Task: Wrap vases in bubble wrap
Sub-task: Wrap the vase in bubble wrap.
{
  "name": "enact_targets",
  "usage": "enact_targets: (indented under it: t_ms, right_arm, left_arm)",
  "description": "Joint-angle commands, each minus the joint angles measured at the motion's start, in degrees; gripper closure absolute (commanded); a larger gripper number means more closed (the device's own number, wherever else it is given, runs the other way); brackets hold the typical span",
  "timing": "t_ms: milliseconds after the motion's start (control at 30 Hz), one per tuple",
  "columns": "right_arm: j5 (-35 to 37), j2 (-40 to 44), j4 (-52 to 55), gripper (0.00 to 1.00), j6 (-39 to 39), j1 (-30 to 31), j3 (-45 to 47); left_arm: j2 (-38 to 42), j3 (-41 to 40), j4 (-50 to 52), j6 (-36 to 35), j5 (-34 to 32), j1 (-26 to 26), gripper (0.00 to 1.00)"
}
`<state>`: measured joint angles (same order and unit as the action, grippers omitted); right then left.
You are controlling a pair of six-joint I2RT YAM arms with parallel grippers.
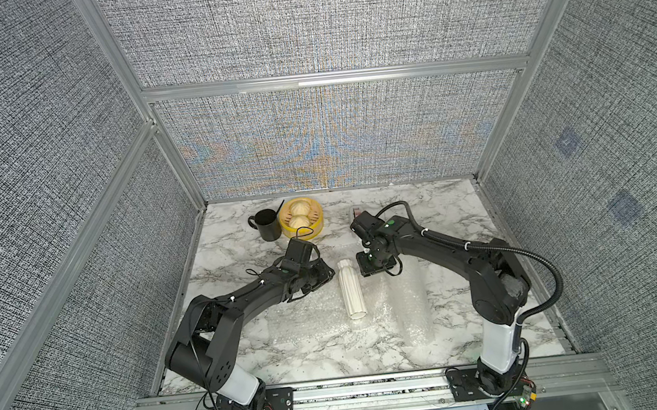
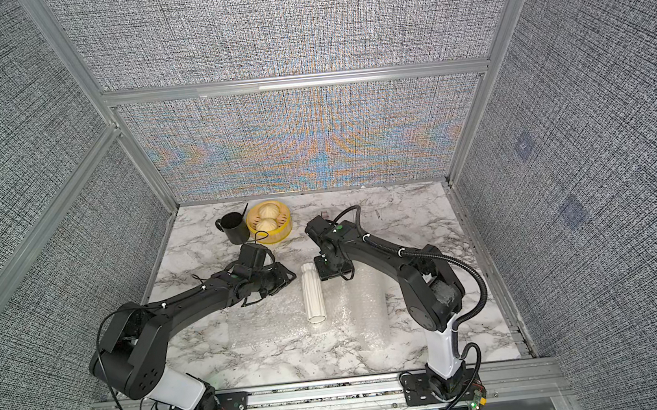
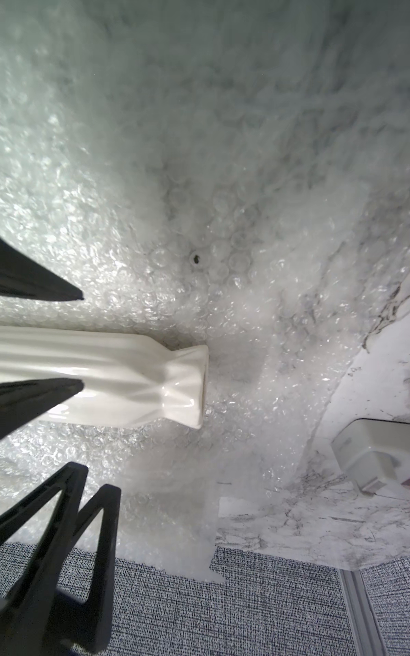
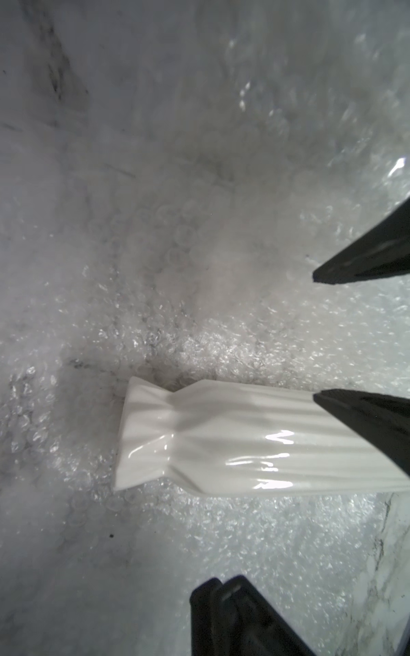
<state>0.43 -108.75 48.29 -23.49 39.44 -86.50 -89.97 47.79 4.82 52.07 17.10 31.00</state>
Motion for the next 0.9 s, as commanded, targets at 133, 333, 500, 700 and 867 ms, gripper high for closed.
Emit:
enact_targets:
  t_ms: [133,333,500,700,867]
  right_arm:
    - [5.3,1.1,3.6,0.43,-0.3,0.5,0.9]
    - [4.6,0.1,2.9,0.41,-0.4,0.4,1.2]
    - [3.5,-1.5,1.8,0.41,-0.6,0.3,1.2]
    - [0.8,-1.8,-0.4,0.46,-0.8,0.4,1.6]
    - [-0.5,-1.4,-1.5,0.64,-0.9,0.3,1.6]
  left_arm:
    - [-0.6,1.0,0.1,-0.6,0.5,0.5,0.62]
    - [-1.4,1.5,-0.1,-0.6,0.8,0.9,0.62]
    - [-1.2,1.5,0.2,-0.7,0.7,1.0,0.62]
    - [-1.3,1.1,0.2,-0.8,0.7,1.0,0.62]
    - [-1.1,0.7,-0.1,-0.7,0.6,1.0,0.62]
